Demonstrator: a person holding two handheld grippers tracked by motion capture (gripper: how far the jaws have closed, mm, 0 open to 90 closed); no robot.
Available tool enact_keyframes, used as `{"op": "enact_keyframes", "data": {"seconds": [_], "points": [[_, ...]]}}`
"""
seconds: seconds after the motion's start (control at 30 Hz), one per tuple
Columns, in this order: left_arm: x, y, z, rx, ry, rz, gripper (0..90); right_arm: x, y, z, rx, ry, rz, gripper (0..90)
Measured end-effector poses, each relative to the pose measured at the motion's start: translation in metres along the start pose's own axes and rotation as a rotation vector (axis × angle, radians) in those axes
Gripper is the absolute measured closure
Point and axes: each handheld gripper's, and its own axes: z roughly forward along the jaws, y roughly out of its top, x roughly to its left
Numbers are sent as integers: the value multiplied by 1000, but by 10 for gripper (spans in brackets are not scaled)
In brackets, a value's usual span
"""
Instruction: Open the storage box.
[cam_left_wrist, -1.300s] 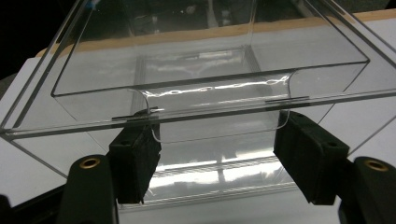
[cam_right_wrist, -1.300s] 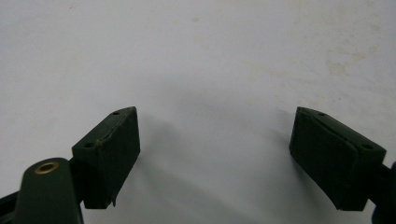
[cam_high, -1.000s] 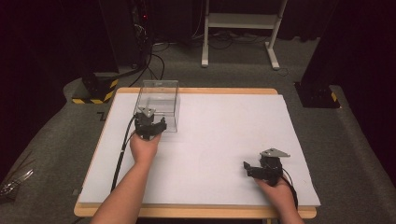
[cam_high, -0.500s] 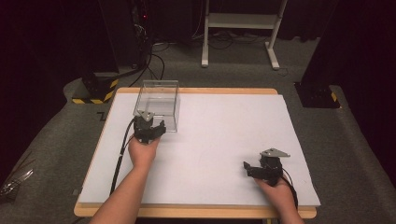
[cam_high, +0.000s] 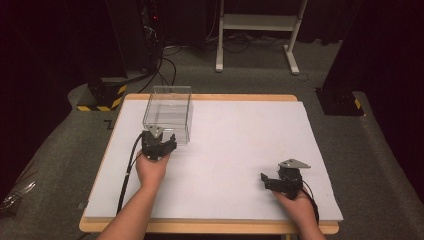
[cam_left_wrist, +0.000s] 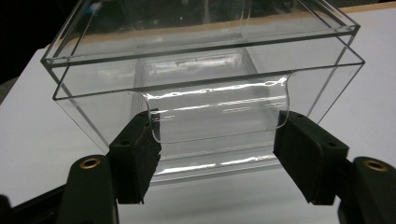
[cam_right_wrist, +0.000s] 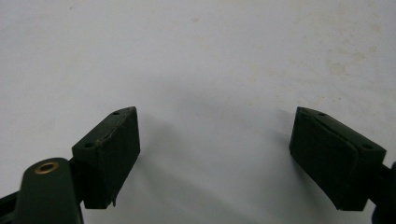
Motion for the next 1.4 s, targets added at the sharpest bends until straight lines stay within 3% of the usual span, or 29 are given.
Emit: {"op": "enact_keyframes", "data": {"seconds": [1.03, 1.4], "points": [[-3, -31, -44, -16, -16, 20, 326, 0, 0, 0, -1, 3, 2, 161], [-6, -48, -61, -26, -24, 24, 327, 0, 0, 0, -2, 3, 2, 161]]}}
